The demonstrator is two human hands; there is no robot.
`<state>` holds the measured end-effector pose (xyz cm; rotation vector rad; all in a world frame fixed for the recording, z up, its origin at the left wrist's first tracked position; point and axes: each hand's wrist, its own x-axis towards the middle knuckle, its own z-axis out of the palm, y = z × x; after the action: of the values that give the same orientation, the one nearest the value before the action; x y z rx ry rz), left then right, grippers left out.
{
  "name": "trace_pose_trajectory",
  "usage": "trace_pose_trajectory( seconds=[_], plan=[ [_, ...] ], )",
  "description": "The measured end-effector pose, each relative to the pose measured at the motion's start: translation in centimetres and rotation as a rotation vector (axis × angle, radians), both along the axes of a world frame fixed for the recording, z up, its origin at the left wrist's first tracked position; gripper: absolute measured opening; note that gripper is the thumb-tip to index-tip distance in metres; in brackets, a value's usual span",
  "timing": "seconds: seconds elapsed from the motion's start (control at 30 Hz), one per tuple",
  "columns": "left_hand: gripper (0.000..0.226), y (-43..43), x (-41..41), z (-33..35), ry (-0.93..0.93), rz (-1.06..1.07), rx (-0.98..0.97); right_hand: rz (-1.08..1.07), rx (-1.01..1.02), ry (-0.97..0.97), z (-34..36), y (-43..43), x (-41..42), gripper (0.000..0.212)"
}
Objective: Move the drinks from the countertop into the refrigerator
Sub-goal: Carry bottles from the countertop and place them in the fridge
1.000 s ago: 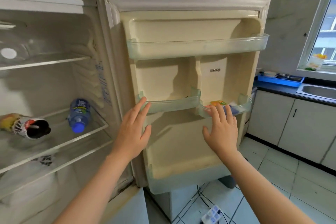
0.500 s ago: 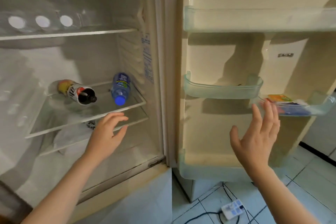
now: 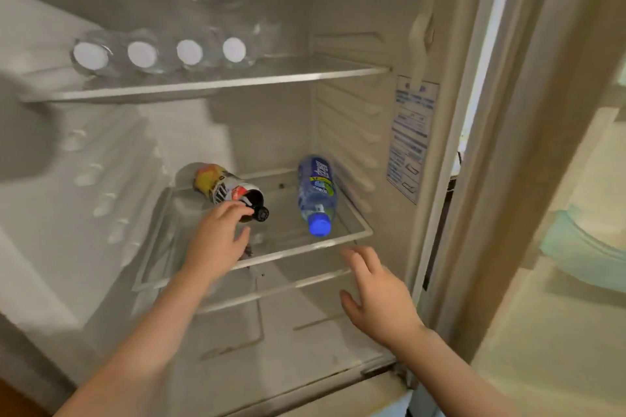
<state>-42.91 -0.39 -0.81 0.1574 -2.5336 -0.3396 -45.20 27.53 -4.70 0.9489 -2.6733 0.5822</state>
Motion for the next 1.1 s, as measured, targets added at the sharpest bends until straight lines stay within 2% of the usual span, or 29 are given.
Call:
trace_pose_trajectory(
  seconds=[0.13, 0.23, 0.3, 0.4, 0.53, 0.6, 0.7, 0.83, 0.9, 1.0, 1.1],
  plan=[
    [0.067, -2.7, -4.7, 0.2, -0.205, -0.014, -0.371, -0.058, 0.030, 0.027, 1.0, -4.9, -4.7, 0.069],
    [0.090, -4.4, -8.0, 0.1, -0.335, -0.013, -0.445, -0.094, -0.002, 0.087, 1.3, -7.1, -7.0, 0.065],
    [0.091, -5.1, -9.2, 0.0, -0.358, 0.007, -0.470, -0.076, -0.075, 0.158, 1.1, -7.9, -7.8, 0.059],
    [0.079, -5.6, -10.1, -0.3, -0.332, -0.032, -0.496, -0.019, -0.154, 0.192, 0.8, -8.5, -8.6, 0.048],
    [0.067, -6.4, -10.5, 0.1, -0.306, -0.120, -0.471, 0.178, -0.198, 0.327, 0.8, -8.8, -9.7, 0.036],
    [0.066, -6.8, -10.3, 0.7, -0.237, -0.159, -0.389, 0.248, -0.254, 0.336, 1.8, -9.0, -10.2, 0.040],
    [0.067, -7.6, -9.4, 3.1, 0.005, -0.122, -0.117, 0.256, -0.428, 0.324, 5.9, -10.6, -11.3, 0.043],
    [0.048, -9.4, -9.0, 7.6, 0.219, 0.014, 0.568, 0.115, -0.585, 0.237, 12.9, -13.5, -14.2, 0.031],
    [0.039, -10.3, -9.4, 8.3, 0.286, 0.126, 0.766, 0.016, -0.580, 0.174, 14.8, -14.5, -15.8, 0.028],
    [0.038, -10.5, -10.1, 8.1, 0.308, 0.252, 0.751, -0.098, -0.613, 0.038, 15.7, -16.0, -17.8, 0.026],
    [0.043, -10.3, -11.1, 8.0, 0.294, 0.297, 0.688, -0.202, -0.612, 0.074, 15.7, -17.3, -19.6, 0.034]
  ],
)
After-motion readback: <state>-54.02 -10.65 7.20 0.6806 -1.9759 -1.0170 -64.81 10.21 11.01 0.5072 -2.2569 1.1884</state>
